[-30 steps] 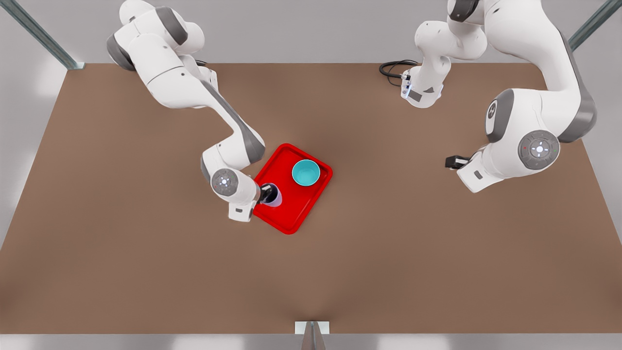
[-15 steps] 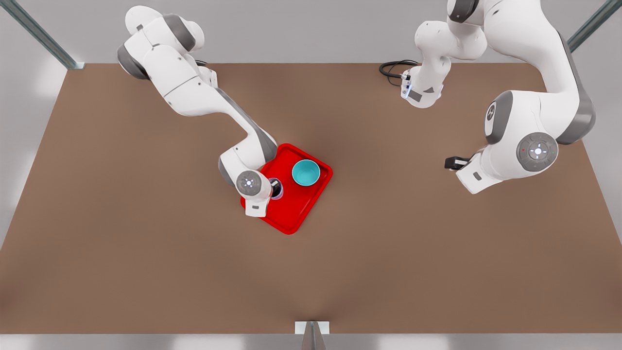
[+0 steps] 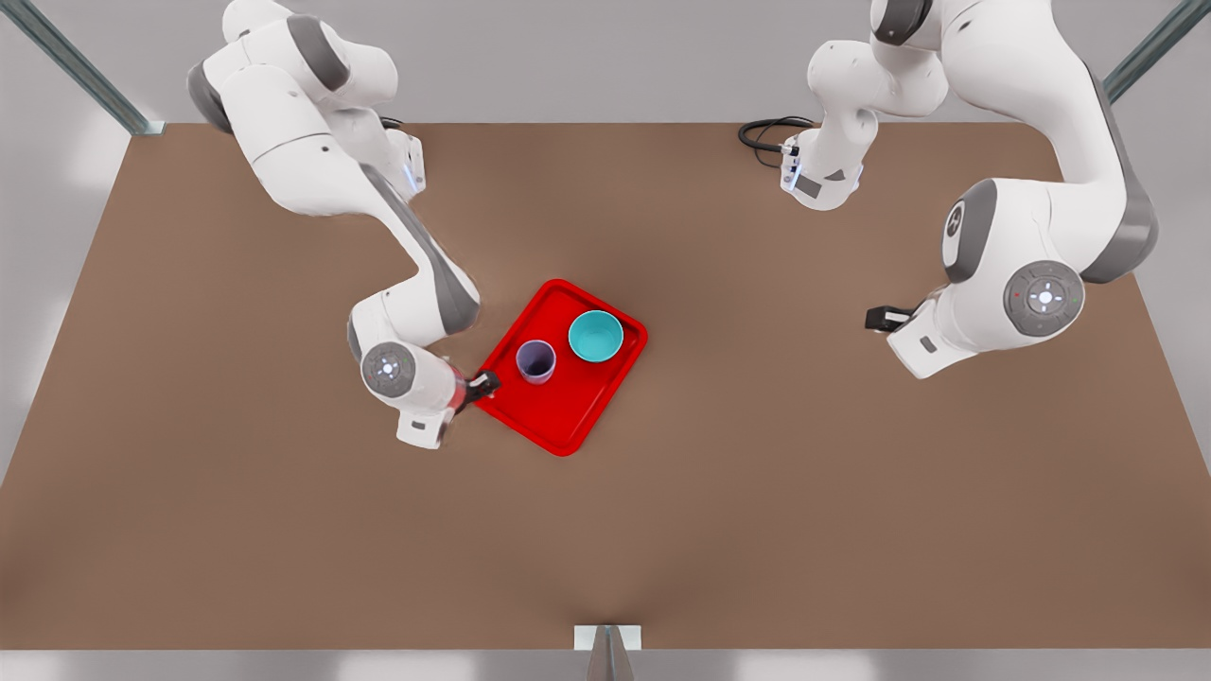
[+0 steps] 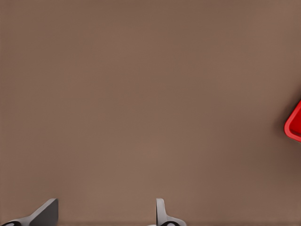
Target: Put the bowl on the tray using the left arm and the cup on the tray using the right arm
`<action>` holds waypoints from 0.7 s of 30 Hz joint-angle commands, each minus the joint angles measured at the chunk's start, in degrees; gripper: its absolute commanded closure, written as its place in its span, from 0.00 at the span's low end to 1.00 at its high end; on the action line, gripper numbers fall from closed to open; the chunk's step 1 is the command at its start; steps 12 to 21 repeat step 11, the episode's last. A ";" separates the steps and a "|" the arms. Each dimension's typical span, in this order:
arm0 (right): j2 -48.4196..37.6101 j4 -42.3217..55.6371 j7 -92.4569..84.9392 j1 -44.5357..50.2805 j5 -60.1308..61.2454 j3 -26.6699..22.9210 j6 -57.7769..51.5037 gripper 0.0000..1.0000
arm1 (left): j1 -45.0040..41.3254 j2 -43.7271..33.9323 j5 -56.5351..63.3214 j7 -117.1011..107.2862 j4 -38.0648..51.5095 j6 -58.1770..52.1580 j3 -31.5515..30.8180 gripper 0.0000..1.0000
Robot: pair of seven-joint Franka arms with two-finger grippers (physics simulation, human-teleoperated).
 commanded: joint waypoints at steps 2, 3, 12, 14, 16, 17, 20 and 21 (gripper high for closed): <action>-5.96 -0.33 0.09 -7.22 -0.01 -0.09 -4.48 0.00 | -0.02 -0.09 -0.25 0.00 0.09 0.00 0.00 0.00; -10.09 -0.16 0.09 -11.00 0.08 -0.27 -8.69 0.00 | -0.02 -0.09 -0.43 0.09 0.09 0.00 0.00 0.00; -19.50 1.60 5.71 -1.08 1.31 -19.78 -28.21 0.00 | -0.02 0.97 -0.43 -0.09 1.06 0.00 -0.09 0.00; -19.50 1.60 5.71 -1.08 1.31 -19.78 -28.21 0.00 | -0.02 0.97 -0.43 -0.09 1.06 0.00 -0.09 0.00; -19.50 1.60 5.71 -1.08 1.31 -19.78 -28.21 0.00 | -0.02 0.97 -0.43 -0.09 1.06 0.00 -0.09 0.00; -19.50 1.60 5.71 -1.08 1.31 -19.78 -28.21 0.00 | -0.02 0.97 -0.43 -0.09 1.06 0.00 -0.09 0.00; -19.50 1.60 5.71 -1.08 1.31 -19.78 -28.21 0.00 | -0.02 0.97 -0.43 -0.09 1.06 0.00 -0.09 0.00; -19.50 1.60 5.71 -1.08 1.31 -19.78 -28.21 0.00 | -0.02 0.97 -0.43 -0.09 1.06 0.00 -0.09 0.00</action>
